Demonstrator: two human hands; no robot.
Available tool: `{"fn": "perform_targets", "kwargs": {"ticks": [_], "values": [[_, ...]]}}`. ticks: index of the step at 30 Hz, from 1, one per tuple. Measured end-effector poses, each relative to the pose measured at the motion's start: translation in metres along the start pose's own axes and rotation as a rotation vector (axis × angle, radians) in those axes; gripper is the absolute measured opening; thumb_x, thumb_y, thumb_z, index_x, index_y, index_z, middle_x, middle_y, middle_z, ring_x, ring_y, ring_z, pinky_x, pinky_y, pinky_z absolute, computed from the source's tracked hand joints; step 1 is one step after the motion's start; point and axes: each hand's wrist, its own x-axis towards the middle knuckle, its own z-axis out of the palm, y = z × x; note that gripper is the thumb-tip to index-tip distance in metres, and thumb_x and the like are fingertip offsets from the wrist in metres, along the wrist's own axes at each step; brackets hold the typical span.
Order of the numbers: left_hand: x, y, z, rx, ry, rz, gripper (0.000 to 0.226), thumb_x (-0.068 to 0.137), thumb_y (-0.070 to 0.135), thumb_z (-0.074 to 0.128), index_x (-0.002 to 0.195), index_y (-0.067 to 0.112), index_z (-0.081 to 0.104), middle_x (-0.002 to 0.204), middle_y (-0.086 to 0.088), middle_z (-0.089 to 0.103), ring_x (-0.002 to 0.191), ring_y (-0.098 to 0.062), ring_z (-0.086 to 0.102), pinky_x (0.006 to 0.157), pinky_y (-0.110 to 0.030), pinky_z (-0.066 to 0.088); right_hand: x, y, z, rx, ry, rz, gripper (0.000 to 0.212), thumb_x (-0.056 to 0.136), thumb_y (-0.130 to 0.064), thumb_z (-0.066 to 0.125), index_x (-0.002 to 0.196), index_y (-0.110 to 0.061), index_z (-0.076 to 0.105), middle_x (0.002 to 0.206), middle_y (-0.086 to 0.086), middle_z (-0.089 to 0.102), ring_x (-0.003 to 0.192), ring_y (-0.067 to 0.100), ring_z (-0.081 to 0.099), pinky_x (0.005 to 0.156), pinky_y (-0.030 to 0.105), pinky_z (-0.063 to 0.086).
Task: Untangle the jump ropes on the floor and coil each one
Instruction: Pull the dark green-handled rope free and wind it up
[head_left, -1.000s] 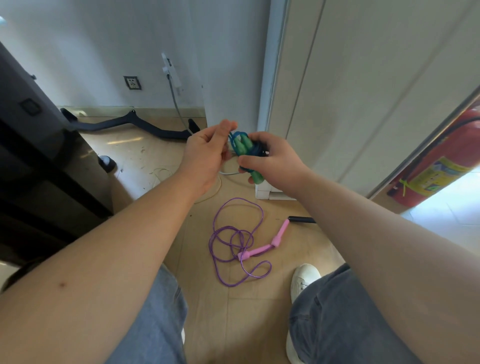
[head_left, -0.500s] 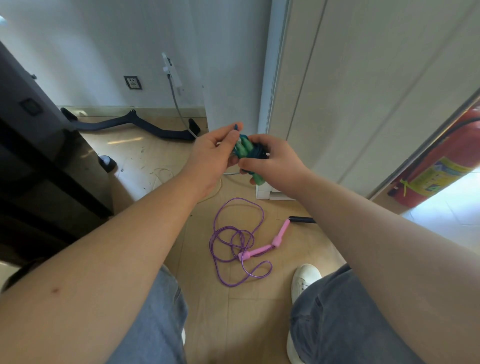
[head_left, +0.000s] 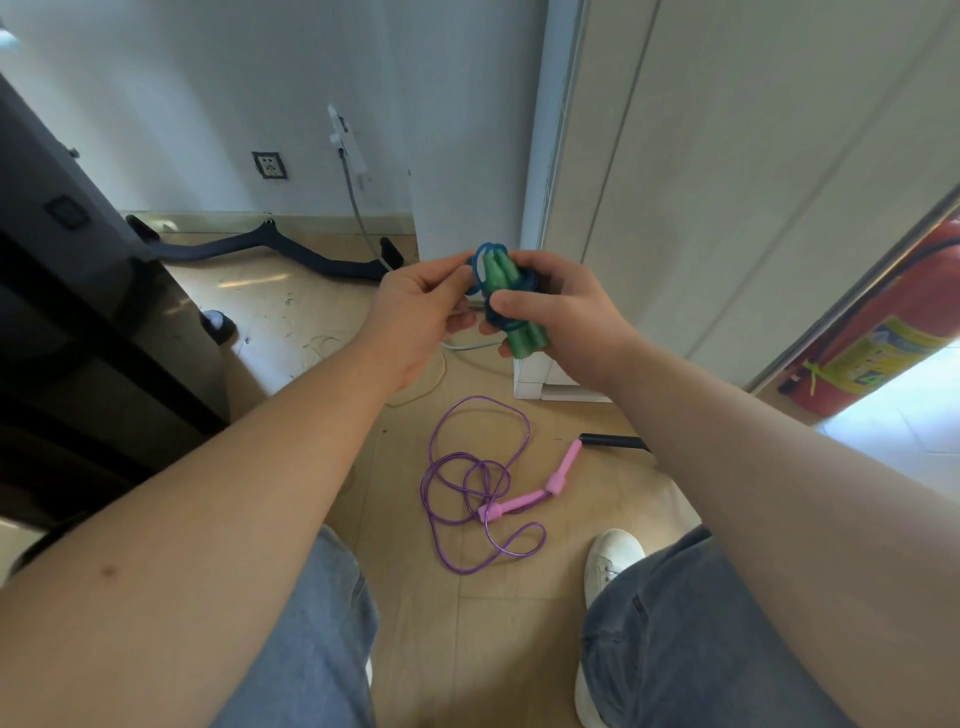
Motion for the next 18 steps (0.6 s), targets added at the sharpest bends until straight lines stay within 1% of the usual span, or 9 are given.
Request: {"fn": "perform_targets", "kwargs": {"ticks": [2, 4, 7, 11, 13, 15, 17, 18], "values": [[-0.0023, 0.0006, -0.0002, 0.13, -0.029, 0.069, 0.028, 0.102, 0.013, 0.056, 0.127, 0.013, 0.068, 0.089, 0.014, 0.072, 0.077, 0.003, 0.066, 0.072, -0.019, 0.055, -0.0014, -0.0001, -0.0026, -0.067, -0.015, 0.004, 0.036, 0.084, -0.009, 0.074, 0.119, -0.014, 0.066, 0.1, 0.011, 0.07, 0.087, 0.032, 0.073, 0.071, 0.043, 0.058], [-0.0037, 0.0005, 0.0003, 0.203, -0.059, 0.112, 0.028, 0.102, 0.013, 0.055, 0.127, 0.013, 0.067, 0.102, 0.009, 0.074, 0.089, 0.0, 0.069, 0.074, -0.021, 0.056, -0.0023, 0.0, -0.004, -0.153, -0.017, 0.011, 0.033, 0.087, -0.007, 0.073, 0.118, -0.015, 0.066, 0.099, 0.009, 0.07, 0.086, 0.029, 0.074, 0.07, 0.043, 0.06], [-0.0039, -0.0019, 0.0005, 0.249, -0.085, 0.124, 0.027, 0.102, 0.011, 0.054, 0.125, 0.018, 0.067, 0.101, 0.011, 0.074, 0.092, -0.001, 0.069, 0.079, -0.024, 0.058, -0.0029, -0.0007, -0.0045, -0.235, -0.003, 0.025, 0.033, 0.087, -0.005, 0.073, 0.119, -0.012, 0.065, 0.098, 0.009, 0.07, 0.082, 0.025, 0.075, 0.07, 0.043, 0.061], [-0.0011, -0.0058, -0.0002, 0.27, -0.104, 0.116, 0.03, 0.103, 0.006, 0.051, 0.128, 0.016, 0.066, 0.114, 0.002, 0.073, 0.107, -0.01, 0.069, 0.088, -0.03, 0.058, -0.0041, -0.0025, -0.0054, -0.283, 0.004, 0.034, 0.031, 0.086, -0.004, 0.074, 0.115, -0.013, 0.066, 0.096, 0.008, 0.07, 0.08, 0.023, 0.074, 0.07, 0.044, 0.061], [-0.0006, -0.0065, -0.0002, 0.28, -0.089, 0.112, 0.031, 0.102, 0.005, 0.053, 0.127, 0.016, 0.066, 0.113, 0.005, 0.073, 0.106, -0.007, 0.068, 0.087, -0.027, 0.057, -0.0048, -0.0036, -0.0053, -0.305, 0.009, 0.036, 0.03, 0.085, -0.004, 0.075, 0.111, -0.014, 0.068, 0.097, 0.01, 0.071, 0.08, 0.024, 0.074, 0.071, 0.047, 0.061], [-0.0016, -0.0057, 0.0004, 0.304, -0.051, 0.134, 0.032, 0.1, 0.008, 0.058, 0.13, 0.015, 0.065, 0.108, 0.01, 0.073, 0.1, 0.001, 0.067, 0.086, -0.022, 0.055, -0.0053, -0.0041, -0.0047, -0.316, 0.011, 0.031, 0.028, 0.084, -0.002, 0.075, 0.107, -0.018, 0.068, 0.1, 0.014, 0.071, 0.081, 0.028, 0.074, 0.072, 0.05, 0.061], [-0.0024, -0.0041, 0.0013, 0.288, 0.004, 0.164, 0.035, 0.097, 0.009, 0.064, 0.131, 0.013, 0.062, 0.102, 0.011, 0.073, 0.094, 0.005, 0.068, 0.086, -0.016, 0.053, -0.0059, -0.0048, -0.0043, -0.32, 0.015, 0.024, 0.03, 0.083, -0.002, 0.075, 0.108, -0.018, 0.068, 0.104, 0.018, 0.07, 0.086, 0.034, 0.074, 0.073, 0.052, 0.06], [-0.0023, -0.0032, 0.0018, 0.276, 0.018, 0.176, 0.032, 0.096, 0.007, 0.065, 0.127, 0.011, 0.064, 0.099, 0.009, 0.073, 0.09, 0.006, 0.068, 0.082, -0.013, 0.053, -0.0062, -0.0055, -0.0045, -0.322, 0.019, 0.021, 0.031, 0.083, -0.002, 0.075, 0.11, -0.016, 0.068, 0.105, 0.019, 0.07, 0.089, 0.036, 0.073, 0.072, 0.052, 0.061]]}}
